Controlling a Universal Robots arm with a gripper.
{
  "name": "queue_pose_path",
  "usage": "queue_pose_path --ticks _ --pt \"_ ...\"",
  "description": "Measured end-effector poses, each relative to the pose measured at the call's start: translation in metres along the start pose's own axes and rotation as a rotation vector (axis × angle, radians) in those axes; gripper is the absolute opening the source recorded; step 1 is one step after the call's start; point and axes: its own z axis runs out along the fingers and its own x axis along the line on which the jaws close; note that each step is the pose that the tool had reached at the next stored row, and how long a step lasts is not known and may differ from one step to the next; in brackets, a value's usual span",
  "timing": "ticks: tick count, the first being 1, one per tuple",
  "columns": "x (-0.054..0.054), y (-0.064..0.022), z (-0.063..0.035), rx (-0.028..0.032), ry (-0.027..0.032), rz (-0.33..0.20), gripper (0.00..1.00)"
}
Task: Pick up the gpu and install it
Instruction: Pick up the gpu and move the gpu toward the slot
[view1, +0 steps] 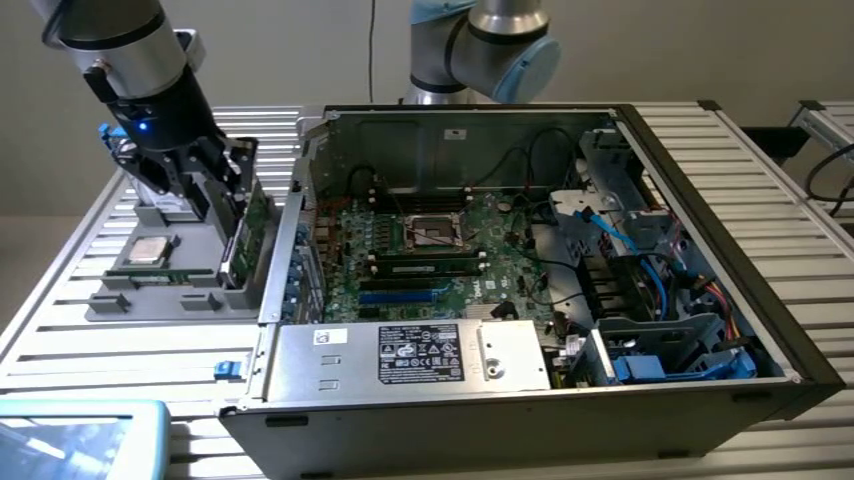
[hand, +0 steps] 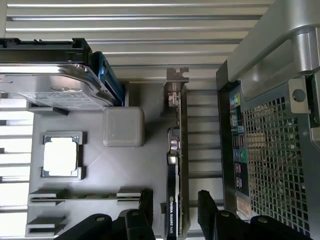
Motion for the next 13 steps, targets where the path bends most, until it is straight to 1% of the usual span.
queue_pose_path --ticks 3,7,9,10,13 --pt "0.0 -0.0003 0.0032 -0.0021 -0.0067 -0.001 0.49" --pt "0.0 -0.0006 0.0077 -0.0063 -0.0137 -0.001 0.49" --pt "0.001 -0.0009 0.0104 -0.0092 -0.0159 -0.001 0.49" --pt "0.003 -0.0011 0.0114 -0.013 -0.0168 -0.001 0.49" --pt "0.008 -0.0021 0.0135 -0.0316 -0.0194 -0.001 0.49"
